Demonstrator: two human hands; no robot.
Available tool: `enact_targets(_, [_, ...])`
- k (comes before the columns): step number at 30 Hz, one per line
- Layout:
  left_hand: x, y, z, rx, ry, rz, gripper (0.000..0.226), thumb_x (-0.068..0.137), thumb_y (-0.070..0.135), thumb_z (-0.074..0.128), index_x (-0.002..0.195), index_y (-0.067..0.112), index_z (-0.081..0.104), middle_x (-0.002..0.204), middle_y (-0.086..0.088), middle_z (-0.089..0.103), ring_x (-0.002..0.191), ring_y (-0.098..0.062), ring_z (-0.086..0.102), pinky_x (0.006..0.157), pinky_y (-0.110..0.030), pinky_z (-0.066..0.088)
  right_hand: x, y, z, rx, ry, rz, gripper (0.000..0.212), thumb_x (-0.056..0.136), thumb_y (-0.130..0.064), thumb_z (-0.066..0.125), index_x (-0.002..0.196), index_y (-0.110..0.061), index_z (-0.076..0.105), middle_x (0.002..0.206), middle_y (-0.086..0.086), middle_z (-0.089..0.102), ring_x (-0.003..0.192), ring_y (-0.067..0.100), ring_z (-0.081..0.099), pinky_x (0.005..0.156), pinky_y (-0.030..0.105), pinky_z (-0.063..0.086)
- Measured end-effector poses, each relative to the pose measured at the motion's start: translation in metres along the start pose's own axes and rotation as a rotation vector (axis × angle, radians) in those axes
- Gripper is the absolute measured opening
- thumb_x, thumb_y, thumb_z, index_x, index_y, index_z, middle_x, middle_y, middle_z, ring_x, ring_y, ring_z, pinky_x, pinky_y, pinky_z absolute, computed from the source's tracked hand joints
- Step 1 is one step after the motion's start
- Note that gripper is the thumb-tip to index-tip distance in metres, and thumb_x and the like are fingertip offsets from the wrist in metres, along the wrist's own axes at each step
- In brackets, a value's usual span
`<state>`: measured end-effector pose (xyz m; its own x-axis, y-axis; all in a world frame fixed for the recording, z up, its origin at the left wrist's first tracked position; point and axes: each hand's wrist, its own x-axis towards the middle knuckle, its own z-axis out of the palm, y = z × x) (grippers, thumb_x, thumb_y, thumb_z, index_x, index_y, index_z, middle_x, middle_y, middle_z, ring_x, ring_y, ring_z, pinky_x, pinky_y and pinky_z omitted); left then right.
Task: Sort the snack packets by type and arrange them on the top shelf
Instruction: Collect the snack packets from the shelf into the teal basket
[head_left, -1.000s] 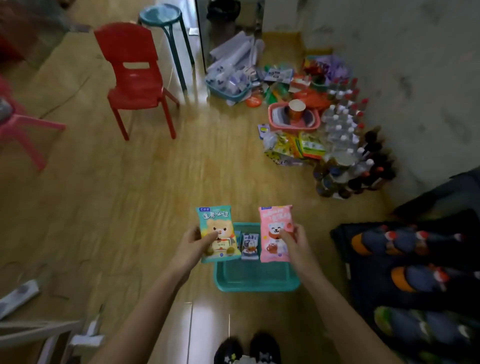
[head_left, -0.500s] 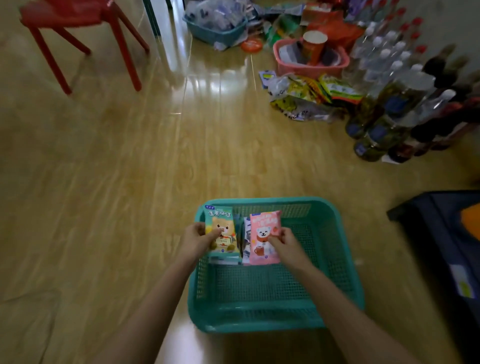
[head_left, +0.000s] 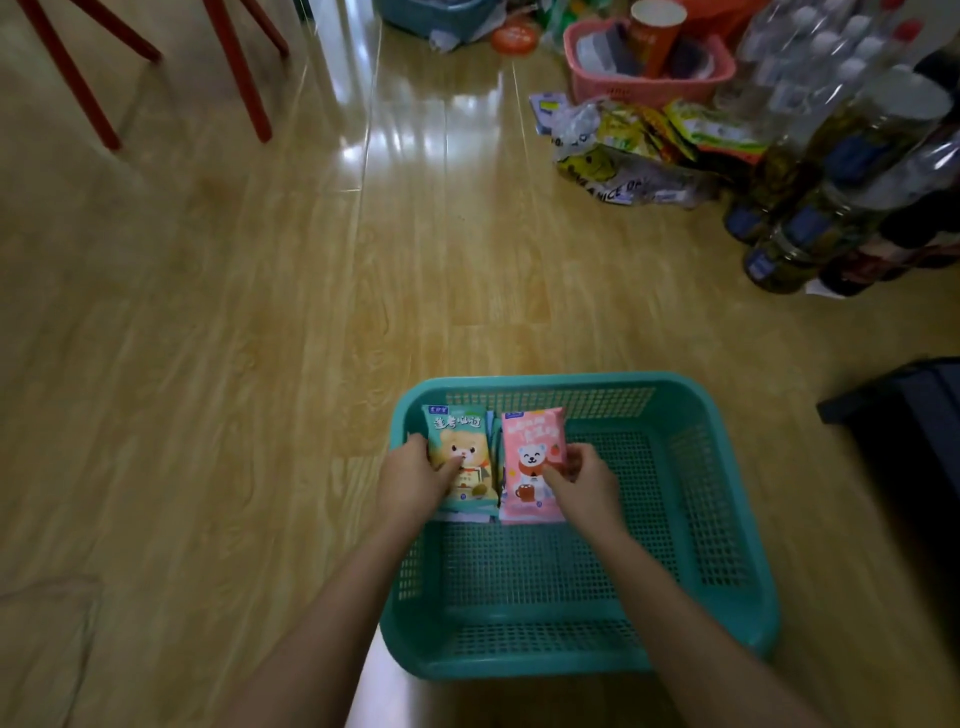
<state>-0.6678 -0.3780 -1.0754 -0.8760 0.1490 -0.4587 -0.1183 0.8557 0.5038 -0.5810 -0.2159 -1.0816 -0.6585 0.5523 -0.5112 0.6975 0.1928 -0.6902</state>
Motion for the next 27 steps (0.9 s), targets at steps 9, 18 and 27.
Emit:
enact_targets(9, [-0.025, 0.022, -0.039, 0.429, 0.053, 0.144, 0.022, 0.092, 0.033, 0.045, 0.087, 0.012, 0.052, 0.091, -0.007, 0.064, 0.084, -0.026, 0.061, 0.069, -0.035, 0.047, -0.026, -0.022, -0.037, -0.212, 0.06, -0.088, 0.031, 0.089, -0.027, 0.058, 0.113, -0.008, 0.054, 0.112, 0.004, 0.049, 0.093, 0.015, 0.048, 0.081, 0.03, 0.043])
enact_targets(18, [-0.2, 0.216, -0.305, 0.413, 0.193, 0.399, 0.025, 0.095, 0.033, 0.044, 0.102, 0.014, 0.06, 0.103, -0.003, 0.064, 0.09, -0.023, 0.062, 0.07, -0.032, 0.049, -0.214, -0.241, -0.29, -0.248, 0.132, -0.279, 0.025, 0.088, -0.016, 0.055, 0.111, -0.019, 0.063, 0.116, 0.003, 0.061, 0.101, 0.021, 0.059, 0.085, 0.039, 0.05])
enact_targets(27, [-0.406, 0.399, -0.544, 0.318, 0.362, 0.605, 0.02, 0.09, 0.038, 0.053, 0.092, 0.02, 0.061, 0.086, 0.004, 0.068, 0.081, -0.021, 0.065, 0.065, -0.034, 0.052, -0.465, -0.42, -0.566, -0.28, 0.494, -0.367, 0.023, 0.09, -0.018, 0.057, 0.112, -0.014, 0.062, 0.114, 0.003, 0.061, 0.103, 0.023, 0.057, 0.08, 0.029, 0.044])
